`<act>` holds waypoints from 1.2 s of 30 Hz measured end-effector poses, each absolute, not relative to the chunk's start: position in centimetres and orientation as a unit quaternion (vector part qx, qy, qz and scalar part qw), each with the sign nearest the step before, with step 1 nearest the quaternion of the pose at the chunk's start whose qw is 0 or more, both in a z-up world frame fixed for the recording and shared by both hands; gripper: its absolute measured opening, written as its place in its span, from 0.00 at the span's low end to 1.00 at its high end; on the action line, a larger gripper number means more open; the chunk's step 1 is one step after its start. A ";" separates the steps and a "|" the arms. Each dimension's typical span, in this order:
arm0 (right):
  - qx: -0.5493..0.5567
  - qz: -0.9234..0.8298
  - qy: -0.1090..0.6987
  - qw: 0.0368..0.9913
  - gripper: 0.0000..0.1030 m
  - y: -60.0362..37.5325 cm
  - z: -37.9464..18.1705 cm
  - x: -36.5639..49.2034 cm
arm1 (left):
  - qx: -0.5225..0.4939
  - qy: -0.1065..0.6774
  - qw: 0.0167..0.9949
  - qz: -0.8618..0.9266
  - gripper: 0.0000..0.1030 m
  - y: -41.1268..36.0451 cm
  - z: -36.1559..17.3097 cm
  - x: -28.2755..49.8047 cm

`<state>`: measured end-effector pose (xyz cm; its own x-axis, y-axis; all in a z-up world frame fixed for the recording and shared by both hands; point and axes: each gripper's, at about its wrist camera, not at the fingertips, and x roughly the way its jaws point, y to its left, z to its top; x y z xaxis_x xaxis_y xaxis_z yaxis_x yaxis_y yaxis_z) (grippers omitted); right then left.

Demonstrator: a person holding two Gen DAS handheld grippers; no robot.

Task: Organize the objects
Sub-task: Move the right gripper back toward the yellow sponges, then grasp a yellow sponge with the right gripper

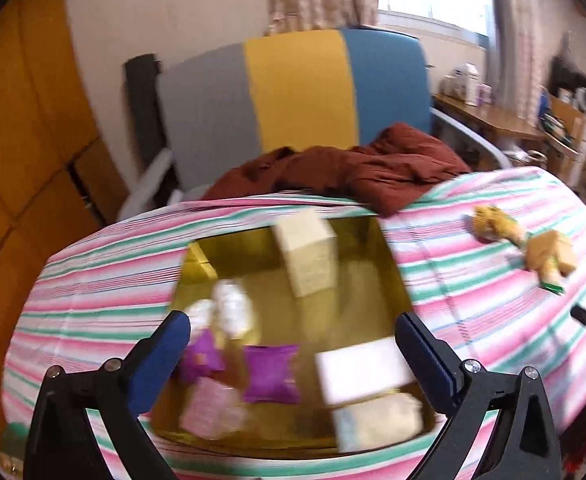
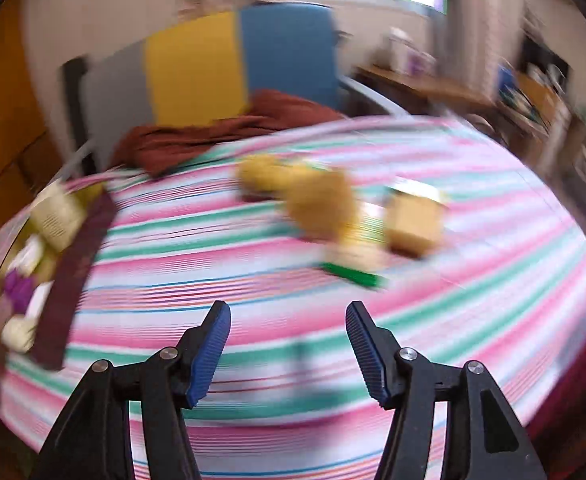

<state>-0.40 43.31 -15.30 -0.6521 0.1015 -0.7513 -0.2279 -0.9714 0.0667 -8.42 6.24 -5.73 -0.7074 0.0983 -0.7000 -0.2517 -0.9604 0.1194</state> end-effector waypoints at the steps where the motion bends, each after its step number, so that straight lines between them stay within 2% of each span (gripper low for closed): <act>1: -0.404 0.907 0.066 0.100 0.59 44.3 -15.3 -0.5 | -0.375 0.108 0.102 0.915 1.00 7.2 -5.9 -8.4; 9: -0.383 0.923 -0.004 0.035 0.61 47.0 -14.7 -4.8 | -0.393 0.158 0.144 0.895 1.00 14.2 -7.2 -7.4; 12: -0.398 0.917 0.000 0.027 0.62 48.3 -15.3 -6.7 | -0.398 0.169 0.151 0.889 1.00 15.8 -7.6 -7.3; 16: -0.405 0.909 0.073 0.065 0.64 51.4 -16.0 -5.1 | -0.402 0.179 0.170 0.882 1.00 18.3 -7.9 -7.7; 19: -0.404 0.900 0.094 0.135 0.64 53.8 -16.7 -3.4 | -0.401 0.189 0.179 0.878 1.00 20.6 -8.3 -8.3; 23: -0.428 0.884 0.117 0.149 0.64 56.6 -17.5 -3.9 | -0.401 0.205 0.195 0.871 1.00 23.1 -9.3 -8.4; 28: -0.433 0.863 0.212 0.149 0.65 58.3 -18.0 -6.3 | -0.402 0.223 0.206 0.864 1.00 25.2 -10.3 -7.9; 36: -0.458 0.823 0.284 0.177 0.68 59.9 -19.5 -9.8 | -0.410 0.220 0.206 0.861 1.00 25.0 -10.8 -8.2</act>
